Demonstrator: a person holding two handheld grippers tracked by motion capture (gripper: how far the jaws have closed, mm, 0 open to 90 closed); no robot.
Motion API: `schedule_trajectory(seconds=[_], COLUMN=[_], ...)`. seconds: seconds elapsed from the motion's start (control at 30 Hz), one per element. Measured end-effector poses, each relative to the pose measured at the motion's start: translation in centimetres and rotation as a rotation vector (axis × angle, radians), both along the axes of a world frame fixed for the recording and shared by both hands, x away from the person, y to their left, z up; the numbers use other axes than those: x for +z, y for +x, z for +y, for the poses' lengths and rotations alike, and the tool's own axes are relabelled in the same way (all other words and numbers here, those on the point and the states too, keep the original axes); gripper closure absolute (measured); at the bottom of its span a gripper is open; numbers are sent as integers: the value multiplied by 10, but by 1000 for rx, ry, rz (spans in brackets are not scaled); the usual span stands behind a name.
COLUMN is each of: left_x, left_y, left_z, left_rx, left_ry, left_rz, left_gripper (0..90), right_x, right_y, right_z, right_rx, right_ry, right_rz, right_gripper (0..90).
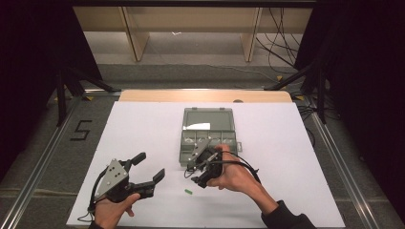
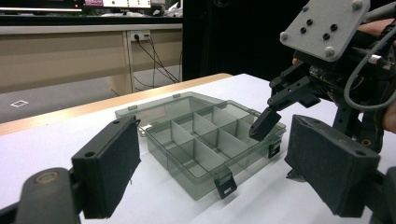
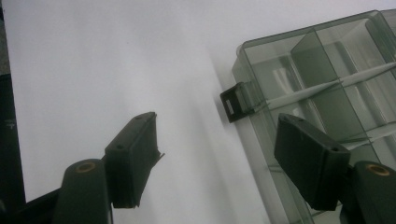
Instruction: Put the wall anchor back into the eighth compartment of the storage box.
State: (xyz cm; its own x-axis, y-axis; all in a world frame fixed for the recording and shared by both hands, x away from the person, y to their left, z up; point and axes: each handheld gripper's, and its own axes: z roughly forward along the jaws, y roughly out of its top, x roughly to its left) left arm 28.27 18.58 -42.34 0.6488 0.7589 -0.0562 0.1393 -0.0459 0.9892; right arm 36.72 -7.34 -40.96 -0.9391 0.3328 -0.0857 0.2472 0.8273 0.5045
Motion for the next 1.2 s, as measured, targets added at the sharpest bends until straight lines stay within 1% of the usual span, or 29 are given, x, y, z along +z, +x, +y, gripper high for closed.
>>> schedule_trajectory(seconds=[0.17, 0.23, 0.3, 0.33, 0.37, 0.4, 0.43, 0.47, 0.6, 0.63, 0.67, 0.7, 0.73, 0.77, 0.8, 0.83, 0.9, 1.0, 1.03, 1.07, 1.13, 1.17, 1.2], left_x=[0, 0, 0, 0, 0, 0, 0, 0, 0, 0, 0, 0, 0, 0, 0, 0, 0, 0, 0, 0, 0, 0, 0], left_y=[0, 0, 0, 0, 0, 0, 0, 0, 0, 0, 0, 0, 1, 1, 1, 0, 1, 1, 1, 1, 1, 1, 1], left_z=[0, 0, 0, 0, 0, 0, 1, 0, 1, 1, 1, 1, 1, 1, 1, 1, 1, 1, 1, 1, 1, 1, 1], left_rx=[1, 1, 1, 2, 2, 2, 1, 2, 2, 2, 2, 2, 2, 2, 1, 2, 2, 3, 4, 4, 4, 4, 4], left_ry=[0, 0, 0, 0, 0, -1, 4, -1, 4, 6, 6, 6, 7, 7, 7, 6, 6, 6, 6, 6, 6, 6, 7], left_rz=[-1, 0, -1, 0, 1, 1, -4, -1, -5, -6, -5, -6, -6, -6, -6, -5, -5, -4, -4, -5, -4, -4, -4], left_gripper=[166, 166, 166, 166, 166, 166, 166, 166, 166, 166, 166, 166, 166, 166, 166, 166, 166, 166, 166, 166, 166, 166, 166], right_x=[-2, -2, -3, -3, -4, -4, -5, -5, -7, -8, -9, -11, -12, -13, -13, -15, -17, -19, -19, -20, -23, -23, -24], right_y=[-3, -3, -4, -5, -5, -6, -6, -7, -8, -8, -9, -10, -10, -10, -10, -11, -12, -13, -14, -14, -14, -14, -14], right_z=[3, 5, 6, 7, 7, 8, 8, 9, 12, 13, 14, 15, 16, 17, 18, 19, 20, 22, 22, 23, 24, 25, 25], right_rx=[4, 16, 11, 21, 22, 21, 22, 20, 31, 33, 39, 36, 45, 44, 59, 54, 62, 61, 65, 62, 53, 67, 63], right_ry=[-5, -8, -12, -13, -14, -15, -14, -20, -22, -25, -32, -32, -35, -43, -46, -47, -52, -58, -60, -68, -61, -73, -77], right_rz=[2, 6, 7, 10, 2, 13, 14, 13, 14, 14, 26, 19, 28, 28, 30, 26, 42, 36, 47, 43, 43, 49, 50], right_gripper=[314, 314, 314, 314, 314, 314, 314, 314, 314, 314, 316, 319, 319, 319, 319, 320, 324, 333, 333, 334, 337, 341, 343])
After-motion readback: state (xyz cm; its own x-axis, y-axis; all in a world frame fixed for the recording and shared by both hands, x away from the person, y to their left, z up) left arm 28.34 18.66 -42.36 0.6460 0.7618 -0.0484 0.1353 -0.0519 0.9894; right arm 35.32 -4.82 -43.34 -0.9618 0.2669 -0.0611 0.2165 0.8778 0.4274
